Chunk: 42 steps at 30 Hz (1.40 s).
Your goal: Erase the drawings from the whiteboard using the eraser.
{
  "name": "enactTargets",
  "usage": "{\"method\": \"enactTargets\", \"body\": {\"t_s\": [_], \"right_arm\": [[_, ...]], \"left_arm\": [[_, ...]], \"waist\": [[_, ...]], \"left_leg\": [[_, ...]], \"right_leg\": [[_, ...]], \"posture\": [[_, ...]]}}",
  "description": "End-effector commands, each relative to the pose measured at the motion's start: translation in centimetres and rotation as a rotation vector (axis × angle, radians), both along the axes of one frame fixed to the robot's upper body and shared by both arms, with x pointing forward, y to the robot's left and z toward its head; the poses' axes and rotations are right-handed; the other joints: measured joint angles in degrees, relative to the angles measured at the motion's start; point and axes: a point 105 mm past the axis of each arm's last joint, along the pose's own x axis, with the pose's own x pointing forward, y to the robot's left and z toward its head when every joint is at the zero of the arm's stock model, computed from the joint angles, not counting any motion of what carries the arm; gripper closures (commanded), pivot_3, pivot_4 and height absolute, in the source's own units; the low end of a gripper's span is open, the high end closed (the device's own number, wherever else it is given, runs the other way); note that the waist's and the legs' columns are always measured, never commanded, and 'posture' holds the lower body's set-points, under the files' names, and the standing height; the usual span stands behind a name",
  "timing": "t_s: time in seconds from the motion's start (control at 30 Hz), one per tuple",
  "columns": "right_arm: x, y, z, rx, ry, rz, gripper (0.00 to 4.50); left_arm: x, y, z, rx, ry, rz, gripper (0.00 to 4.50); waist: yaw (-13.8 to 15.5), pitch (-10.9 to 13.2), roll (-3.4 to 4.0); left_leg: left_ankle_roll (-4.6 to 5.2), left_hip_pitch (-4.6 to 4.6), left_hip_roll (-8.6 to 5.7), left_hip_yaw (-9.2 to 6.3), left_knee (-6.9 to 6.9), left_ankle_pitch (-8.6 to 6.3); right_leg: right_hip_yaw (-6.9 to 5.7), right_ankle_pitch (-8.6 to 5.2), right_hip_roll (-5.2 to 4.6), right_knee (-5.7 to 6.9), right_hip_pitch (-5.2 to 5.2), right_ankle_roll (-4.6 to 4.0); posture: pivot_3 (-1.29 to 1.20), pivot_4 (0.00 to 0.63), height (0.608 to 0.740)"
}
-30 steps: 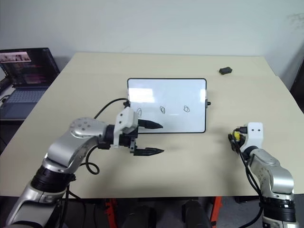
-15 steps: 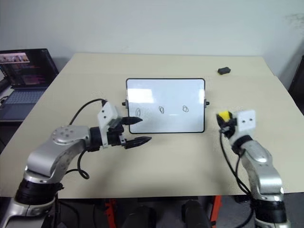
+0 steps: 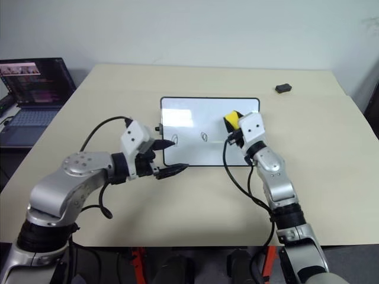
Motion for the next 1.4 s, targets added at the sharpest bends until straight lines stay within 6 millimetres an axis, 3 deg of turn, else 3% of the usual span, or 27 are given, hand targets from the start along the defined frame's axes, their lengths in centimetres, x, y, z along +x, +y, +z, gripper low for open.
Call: {"method": "enactTargets", "body": {"t_s": [0.03, 0.33, 0.47, 0.63, 0.83, 1.03, 1.23, 1.4], "right_arm": [[-0.5, 0.7, 2.9, 0.023, -0.104, 0.043, 3.17], [-3.6, 7.0, 3.3, -0.118, -0.042, 0.274, 3.17], [-3.5, 9.6, 2.8, -0.235, -0.093, 0.281, 3.17], [-1.9, 13.8, 1.4, -0.399, -0.126, 0.284, 3.17], [-0.3, 16.1, 0.6, -0.48, -0.131, 0.271, 3.18], [1.8, 16.1, -1.8, -0.532, -0.021, 0.239, 3.18], [1.1, 14.9, -7.6, -0.654, 0.176, 0.327, 3.18], [0.6, 14.1, -9.4, -0.742, 0.21, 0.367, 3.18]], "left_arm": [[-0.1, 1.0, 1.1, -0.003, -0.047, 0.033, 0.0], [-0.7, 7.1, -0.6, 0.063, 0.016, 0.299, 0.0], [-0.2, 10.4, -1.4, 0.135, 0.023, 0.425, 0.0], [-0.2, 11.1, -1.9, 0.147, 0.042, 0.446, 0.0], [-0.2, 11.0, -2.0, 0.155, 0.045, 0.436, 0.0], [-0.4, 10.1, -2.0, 0.155, 0.046, 0.398, 0.0], [-0.4, 9.9, -2.0, 0.153, 0.048, 0.389, 0.0], [-0.1, 9.9, -1.8, 0.147, 0.047, 0.386, 0.0]], "waist": [[-0.12, 0.0, 0.0], [-1.05, 0.01, 0.01], [-1.03, 0.01, 0.01], [-1.11, 0.0, 0.0], [-1.2, 0.0, 0.0], [-1.33, 0.0, 0.0], [-1.45, -0.02, -0.03], [-1.31, -0.02, -0.02]], "left_leg": [[0.0, 0.01, 0.0, -0.01, 0.0, 0.0], [0.0, 0.02, 0.06, -0.06, -0.03, 0.0], [0.0, 0.03, 0.02, -0.08, 0.0, 0.0], [-0.01, 0.05, 0.01, -0.08, 0.0, 0.0], [-0.03, -0.11, 0.03, -0.06, -0.06, 0.0], [-0.03, -0.09, 0.02, -0.05, -0.06, 0.0], [-0.02, 0.01, 0.02, -0.03, -0.06, 0.0], [-0.01, 0.56, 0.01, -0.07, -0.06, 0.01]], "right_leg": [[0.0, 0.0, 0.0, 0.02, 0.0, 0.0], [-0.02, 0.0, 0.02, 0.07, -0.04, 0.0], [-0.05, 0.01, 0.0, 0.08, -0.04, -0.01], [-0.09, 0.04, -0.01, 0.08, -0.04, -0.07], [-0.07, 0.06, -0.02, 0.04, -0.23, -0.1], [-0.06, 0.07, -0.04, 0.07, -0.24, -0.12], [-0.05, 0.07, -0.04, 0.12, -0.16, -0.12], [-0.08, 0.09, -0.04, 0.15, 0.38, -0.16]], "posture": [[0.0, 0.15, 0.74], [0.0, 0.15, 0.74], [0.0, 0.15, 0.74], [0.0, 0.15, 0.74], [0.0, 0.15, 0.74], [0.0, 0.15, 0.74], [0.0, 0.15, 0.74], [0.0, 0.15, 0.74]]}}
